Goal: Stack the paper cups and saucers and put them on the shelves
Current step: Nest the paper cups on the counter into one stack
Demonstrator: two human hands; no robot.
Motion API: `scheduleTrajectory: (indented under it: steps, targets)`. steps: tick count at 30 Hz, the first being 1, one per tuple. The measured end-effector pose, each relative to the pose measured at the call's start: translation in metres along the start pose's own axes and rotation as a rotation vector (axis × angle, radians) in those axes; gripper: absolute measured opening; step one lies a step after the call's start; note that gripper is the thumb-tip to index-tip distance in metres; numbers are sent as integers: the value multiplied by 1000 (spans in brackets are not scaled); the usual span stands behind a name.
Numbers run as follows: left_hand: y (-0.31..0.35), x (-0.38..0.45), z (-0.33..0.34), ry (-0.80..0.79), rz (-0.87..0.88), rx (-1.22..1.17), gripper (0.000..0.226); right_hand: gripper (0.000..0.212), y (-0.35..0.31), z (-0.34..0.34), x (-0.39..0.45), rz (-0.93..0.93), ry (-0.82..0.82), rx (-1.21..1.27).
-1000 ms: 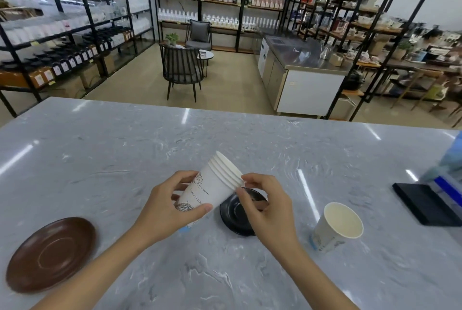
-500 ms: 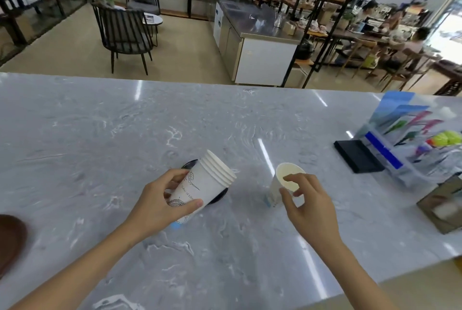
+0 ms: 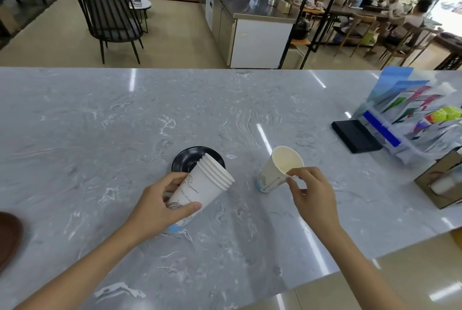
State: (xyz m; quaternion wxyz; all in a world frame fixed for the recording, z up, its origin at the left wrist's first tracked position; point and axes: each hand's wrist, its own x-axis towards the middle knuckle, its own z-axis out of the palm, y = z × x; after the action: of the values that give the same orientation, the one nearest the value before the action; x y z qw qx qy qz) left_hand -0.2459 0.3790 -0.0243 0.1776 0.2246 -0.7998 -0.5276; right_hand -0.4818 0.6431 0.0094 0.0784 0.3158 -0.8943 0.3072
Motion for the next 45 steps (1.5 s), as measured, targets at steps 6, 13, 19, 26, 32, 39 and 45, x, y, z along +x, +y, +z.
scheduleTrajectory:
  steps: [6,13,19,26,32,39,45]
  targets:
    - [-4,-5,-9,34,-25,30,68,17,-28,-14,12,-37,-17,205]
    - [-7,-11,-22,71,-21,64,71,20,-69,-34,29,-46,-56,470]
    - [4,-11,-28,126,27,75,70,9,-95,-28,35,-74,-208,571]
    - [18,-19,-39,183,83,93,71,11,-116,-3,23,-118,-351,653]
    - [22,-28,-45,227,82,91,71,30,-136,24,5,-242,-379,592]
    - [20,-46,-60,308,39,78,69,50,-162,57,-9,-389,-354,516]
    - [12,-74,-85,409,-31,60,69,47,-195,78,-7,-507,-401,549]
